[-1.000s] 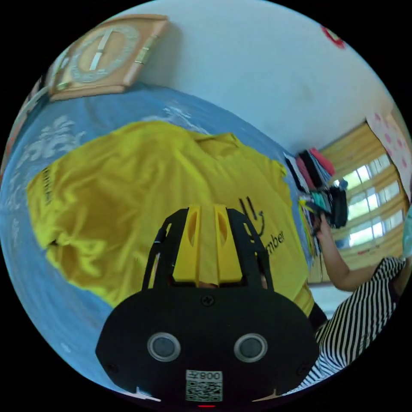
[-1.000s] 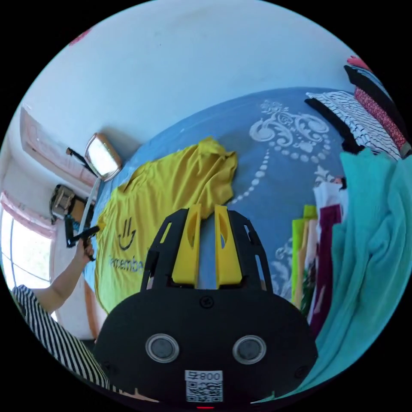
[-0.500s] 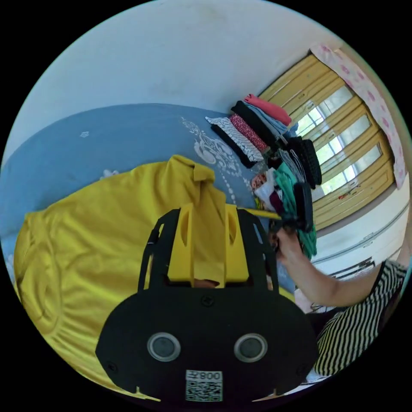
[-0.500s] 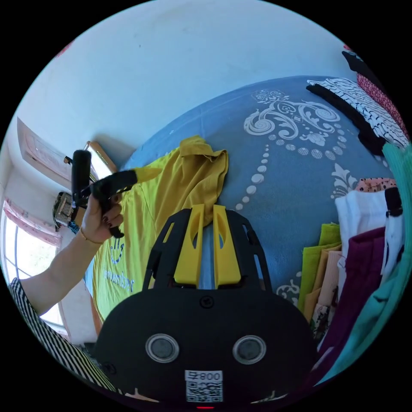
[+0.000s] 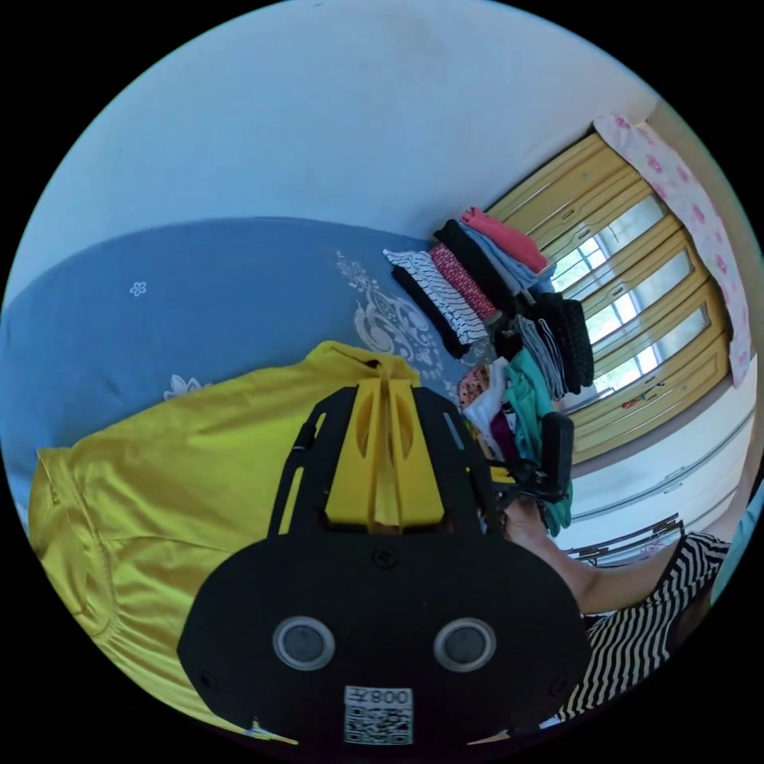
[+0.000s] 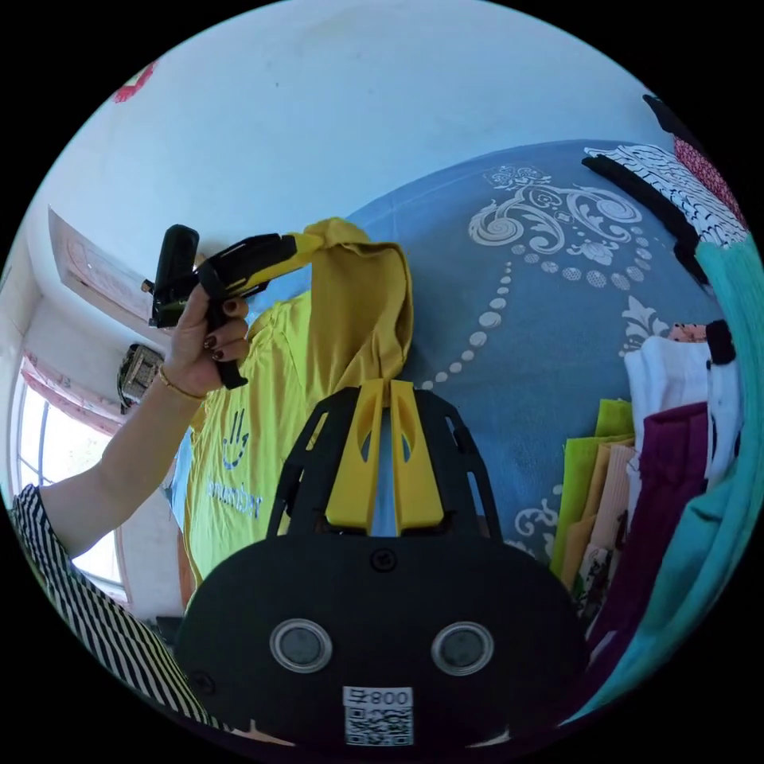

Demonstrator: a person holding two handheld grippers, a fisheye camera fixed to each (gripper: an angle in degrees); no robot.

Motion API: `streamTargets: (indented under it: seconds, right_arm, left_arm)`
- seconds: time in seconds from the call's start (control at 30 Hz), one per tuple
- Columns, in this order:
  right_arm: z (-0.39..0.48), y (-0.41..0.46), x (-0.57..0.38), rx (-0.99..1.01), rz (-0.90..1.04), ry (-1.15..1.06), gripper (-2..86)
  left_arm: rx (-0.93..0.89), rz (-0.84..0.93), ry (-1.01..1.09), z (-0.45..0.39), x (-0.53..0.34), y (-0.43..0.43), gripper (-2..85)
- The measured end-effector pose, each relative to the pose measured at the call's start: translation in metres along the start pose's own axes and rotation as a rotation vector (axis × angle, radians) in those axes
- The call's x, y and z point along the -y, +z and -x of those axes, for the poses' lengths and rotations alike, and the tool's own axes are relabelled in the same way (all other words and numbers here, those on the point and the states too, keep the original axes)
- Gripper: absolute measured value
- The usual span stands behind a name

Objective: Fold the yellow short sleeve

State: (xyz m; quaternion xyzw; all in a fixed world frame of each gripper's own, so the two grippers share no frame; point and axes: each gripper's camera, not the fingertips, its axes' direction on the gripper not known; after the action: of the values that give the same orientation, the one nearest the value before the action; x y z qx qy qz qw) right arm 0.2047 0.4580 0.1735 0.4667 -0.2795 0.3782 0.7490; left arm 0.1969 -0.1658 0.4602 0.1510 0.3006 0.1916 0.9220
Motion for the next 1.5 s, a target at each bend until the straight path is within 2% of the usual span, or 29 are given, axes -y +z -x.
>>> streamTargets:
  seconds: [0.13,0.33,0.47,0.6,0.87,0.97,1.07,1.17,1.33,1.5]
  right_arm:
    - [0.007,-0.017,0.003,0.006,-0.036,-0.046,1.0]
    - [0.026,-0.056,0.01,-0.157,-0.113,-0.127,0.8]
    - [0.003,-0.028,0.022,-0.238,-0.011,-0.078,1.0]
    - [-0.008,0.001,0.022,-0.29,0.062,-0.059,1.2]
    - [-0.003,0.015,0.027,-0.413,-0.002,-0.074,0.7]
    - [0.004,0.029,0.029,-0.344,0.012,-0.104,0.5]
    - [0.028,0.048,0.027,-0.27,0.007,-0.192,0.5]
    - [0.057,0.085,0.032,-0.198,0.048,-0.31,0.8]
    - [0.103,0.169,0.065,-0.162,0.129,-0.45,2.5]
    - [0.148,0.259,0.124,-0.193,0.184,-0.579,5.0]
  left_arm:
    - [-0.009,-0.05,0.03,0.006,0.008,-0.008,2.4]
    - [-0.029,-0.016,0.021,0.036,0.024,0.021,4.3]
    - [-0.012,0.099,-0.078,0.077,0.021,0.063,7.8]
    - [-0.081,0.06,-0.154,0.11,0.003,0.064,11.3]
    - [-0.096,0.037,-0.038,0.092,-0.053,0.031,11.0]
    - [-0.036,0.111,-0.029,0.087,-0.081,0.032,9.9]
    - [-0.029,0.062,0.001,0.08,-0.114,-0.004,8.6]
    - [0.093,-0.019,-0.02,0.084,-0.156,-0.064,8.1]
    - [0.497,-0.083,-0.26,0.143,-0.221,-0.18,8.5]
    - [0.666,-0.094,-0.35,0.194,-0.219,-0.254,8.9]
